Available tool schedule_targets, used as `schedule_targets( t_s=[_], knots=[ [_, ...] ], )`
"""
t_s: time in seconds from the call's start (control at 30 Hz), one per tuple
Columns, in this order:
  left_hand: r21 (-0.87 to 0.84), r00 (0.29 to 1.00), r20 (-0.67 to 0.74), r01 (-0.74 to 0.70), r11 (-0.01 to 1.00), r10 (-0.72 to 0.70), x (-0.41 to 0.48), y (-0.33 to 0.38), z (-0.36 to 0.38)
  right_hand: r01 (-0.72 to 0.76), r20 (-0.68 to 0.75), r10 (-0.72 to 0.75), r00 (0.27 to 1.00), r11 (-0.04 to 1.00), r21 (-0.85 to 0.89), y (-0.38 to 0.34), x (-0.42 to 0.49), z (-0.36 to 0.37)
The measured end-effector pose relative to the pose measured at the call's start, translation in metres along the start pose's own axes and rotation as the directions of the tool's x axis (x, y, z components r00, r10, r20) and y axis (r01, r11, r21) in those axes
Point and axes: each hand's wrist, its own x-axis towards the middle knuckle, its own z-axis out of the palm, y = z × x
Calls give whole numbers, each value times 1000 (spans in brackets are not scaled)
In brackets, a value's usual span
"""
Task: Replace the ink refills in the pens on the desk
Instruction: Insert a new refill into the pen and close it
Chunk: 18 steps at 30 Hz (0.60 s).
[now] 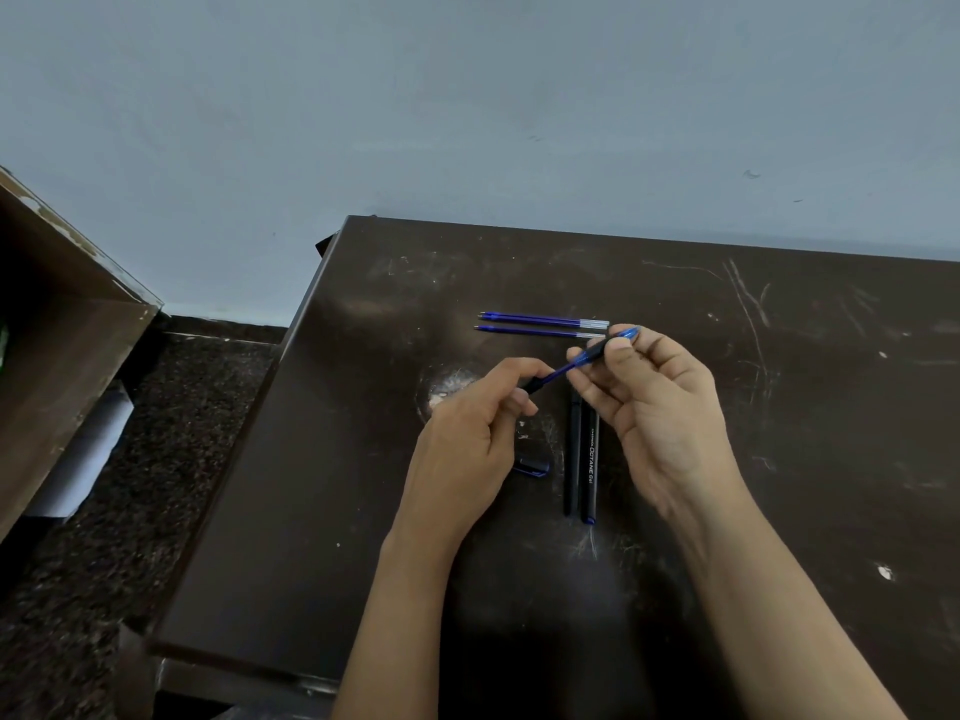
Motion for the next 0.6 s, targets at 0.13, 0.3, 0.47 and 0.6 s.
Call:
schedule_targets(
  t_s=[0.13,0.3,0.47,0.6],
  knots=[
    [-32,1000,8,-1,999,1,1,2,0,-14,56,19,998,996,-91,7,-4,4],
    [-23,997,-69,17,1000,-18,2,3,2,-26,64,35,997,990,-138,8,-5,4],
    [39,995,-103,17,999,-13,1,3,0,-32,71,40,997,994,-107,7,-5,4],
    [72,991,-130,52,996,-43,0,7,0,-42,65,48,997,995,-88,9,-4,3]
  ],
)
